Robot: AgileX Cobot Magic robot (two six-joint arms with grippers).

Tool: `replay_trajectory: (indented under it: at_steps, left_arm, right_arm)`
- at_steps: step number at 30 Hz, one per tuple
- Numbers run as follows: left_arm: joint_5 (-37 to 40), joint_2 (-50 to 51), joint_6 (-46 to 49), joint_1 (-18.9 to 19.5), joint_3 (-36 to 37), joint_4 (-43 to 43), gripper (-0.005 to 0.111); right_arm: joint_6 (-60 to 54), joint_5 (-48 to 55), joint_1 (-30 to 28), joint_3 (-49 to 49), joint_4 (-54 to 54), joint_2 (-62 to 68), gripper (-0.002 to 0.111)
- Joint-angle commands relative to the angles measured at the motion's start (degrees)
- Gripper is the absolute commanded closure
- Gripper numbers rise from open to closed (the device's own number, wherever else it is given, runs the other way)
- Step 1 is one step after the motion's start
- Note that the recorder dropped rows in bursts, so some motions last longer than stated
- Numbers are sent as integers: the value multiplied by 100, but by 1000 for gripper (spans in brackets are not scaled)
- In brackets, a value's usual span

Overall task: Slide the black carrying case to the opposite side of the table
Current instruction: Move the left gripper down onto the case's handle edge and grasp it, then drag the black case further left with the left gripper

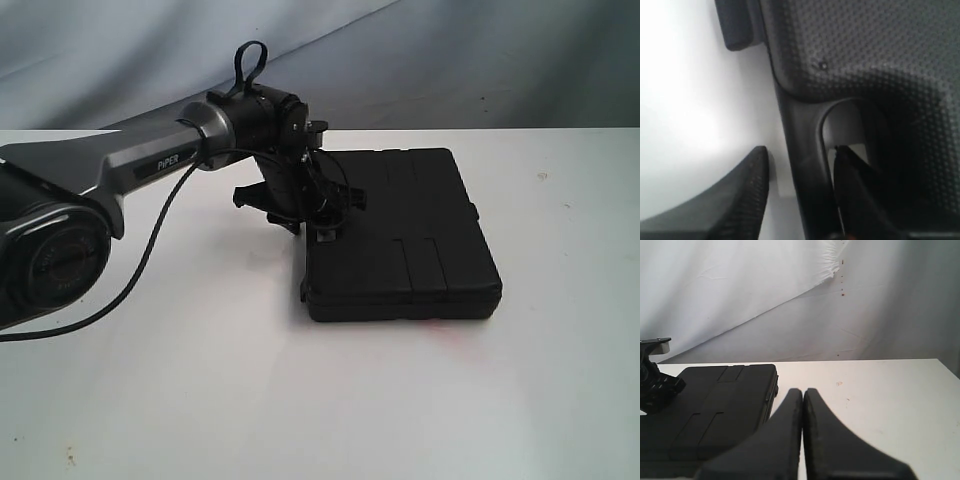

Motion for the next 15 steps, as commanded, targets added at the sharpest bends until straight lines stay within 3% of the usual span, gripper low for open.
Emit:
replay_trajectory:
  at_steps: [1,5,10,15]
  left_arm:
    - [-42,23,2,-29,-35,-21,65]
    - [-42,23,2,-29,-35,-21,73]
    - [-32,23,2,-17,-35,-21,107]
    - [-6,23,-211,-5,-35,-33,107]
  right_arm:
    - [-49,-59,-32,21,45,-30,108]
    - [-49,-59,-32,21,45,-30,108]
    - [-49,-59,-32,21,45,-30,108]
    - [-49,-59,-32,21,45,-30,108]
